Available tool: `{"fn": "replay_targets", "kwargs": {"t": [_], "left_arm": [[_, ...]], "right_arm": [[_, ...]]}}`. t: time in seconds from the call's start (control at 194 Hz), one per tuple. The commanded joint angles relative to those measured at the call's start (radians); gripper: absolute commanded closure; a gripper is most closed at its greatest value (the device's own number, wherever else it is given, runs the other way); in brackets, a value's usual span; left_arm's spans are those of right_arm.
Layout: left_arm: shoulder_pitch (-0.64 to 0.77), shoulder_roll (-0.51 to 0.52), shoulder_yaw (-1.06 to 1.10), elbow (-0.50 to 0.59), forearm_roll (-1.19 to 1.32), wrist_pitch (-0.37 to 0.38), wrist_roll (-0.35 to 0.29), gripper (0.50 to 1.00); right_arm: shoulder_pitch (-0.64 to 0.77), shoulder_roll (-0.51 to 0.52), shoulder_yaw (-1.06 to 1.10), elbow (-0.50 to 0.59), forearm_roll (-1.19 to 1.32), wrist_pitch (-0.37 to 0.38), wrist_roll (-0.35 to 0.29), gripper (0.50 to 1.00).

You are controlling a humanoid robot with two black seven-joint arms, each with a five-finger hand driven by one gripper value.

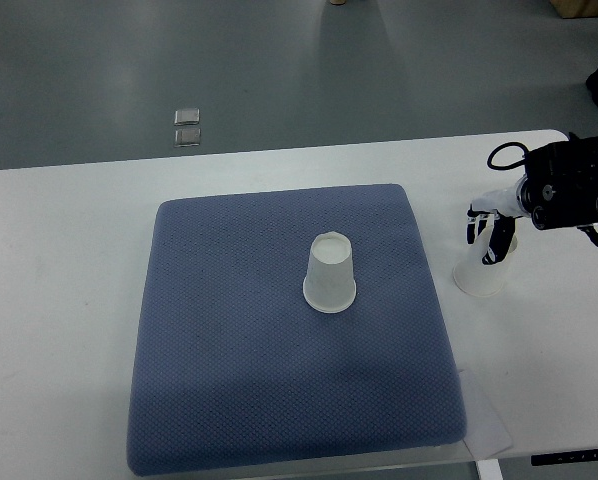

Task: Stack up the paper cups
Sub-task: 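Close the right hand fingers around the white cup beside the pad, then lift the white cup with the right hand and carry it over the pad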

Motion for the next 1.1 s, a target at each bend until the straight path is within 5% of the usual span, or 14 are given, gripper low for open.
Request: {"fn": "replay_targets", "kwargs": {"t": [0.0, 0.571, 1.096], "left_arm": [[0.0, 0.0, 0.0, 0.0, 0.0, 0.0, 0.0, 0.5], [0.0, 0.0, 0.0, 0.0, 0.0, 0.0, 0.0, 0.5], [0.0, 0.0, 0.0, 0.0, 0.0, 0.0, 0.0, 0.5]], "right_arm": [[0.0, 0.0, -0.002, -0.001, -0.001, -0.003, 0.0, 0.85], [0.115, -0.055, -0.01, 0.016, -0.002, 0.052, 0.002, 0.85], [0.684, -0.146, -0.085, 0.177, -0.008, 0.315, 0.003, 0.85]]}}
